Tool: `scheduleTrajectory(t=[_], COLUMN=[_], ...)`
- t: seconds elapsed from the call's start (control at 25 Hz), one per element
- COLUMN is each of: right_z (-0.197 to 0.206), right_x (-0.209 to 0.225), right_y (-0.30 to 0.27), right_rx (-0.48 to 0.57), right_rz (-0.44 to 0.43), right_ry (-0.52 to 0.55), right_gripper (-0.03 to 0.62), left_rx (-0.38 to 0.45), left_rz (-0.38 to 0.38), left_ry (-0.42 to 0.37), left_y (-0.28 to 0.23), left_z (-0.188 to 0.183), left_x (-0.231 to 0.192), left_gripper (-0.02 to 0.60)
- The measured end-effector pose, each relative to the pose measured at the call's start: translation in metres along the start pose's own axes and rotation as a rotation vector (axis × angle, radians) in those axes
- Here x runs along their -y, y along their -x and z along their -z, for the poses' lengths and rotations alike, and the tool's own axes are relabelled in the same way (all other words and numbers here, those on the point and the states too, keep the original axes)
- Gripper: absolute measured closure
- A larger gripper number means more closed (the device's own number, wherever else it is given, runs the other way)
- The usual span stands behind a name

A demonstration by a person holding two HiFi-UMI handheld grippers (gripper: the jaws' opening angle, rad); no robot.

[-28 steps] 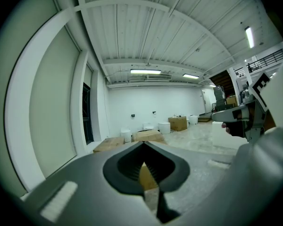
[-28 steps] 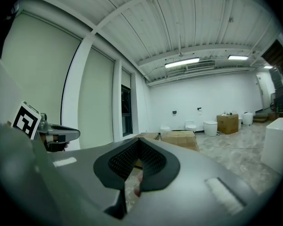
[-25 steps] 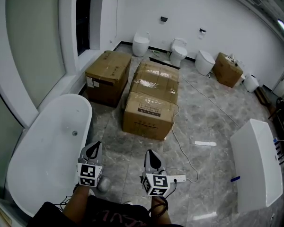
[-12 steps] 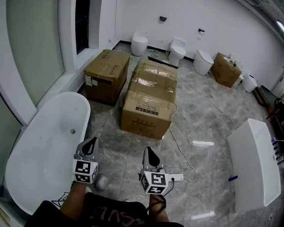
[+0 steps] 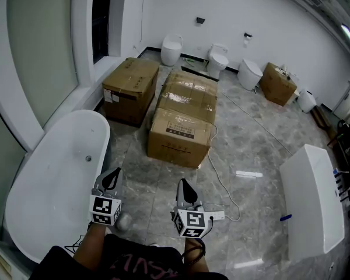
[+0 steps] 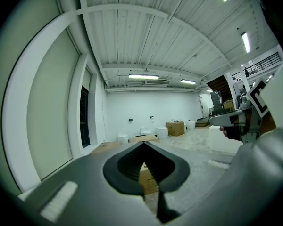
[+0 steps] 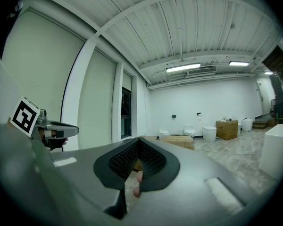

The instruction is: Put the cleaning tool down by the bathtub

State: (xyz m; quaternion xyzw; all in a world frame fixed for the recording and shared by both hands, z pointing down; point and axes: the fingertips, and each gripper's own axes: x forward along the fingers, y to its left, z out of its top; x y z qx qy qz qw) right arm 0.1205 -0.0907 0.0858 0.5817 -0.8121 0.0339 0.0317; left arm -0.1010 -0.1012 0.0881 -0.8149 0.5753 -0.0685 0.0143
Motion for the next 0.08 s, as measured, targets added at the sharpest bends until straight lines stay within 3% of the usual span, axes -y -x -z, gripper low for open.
scheduleTrajectory(t=[0.08], right_z=[-0.0034], right_x=[-0.0012], right_y=[0.0001], right_rx=[0.009], right_rz=[-0.004], right_ry=[0.007], right_gripper=[0.572], left_rx=[0.007], left_rz=[0.004], left_ry=[-0.002], left_y=[-0.0006], left_z=[-0.0007], left_x=[0.0015], left_gripper=[0.581])
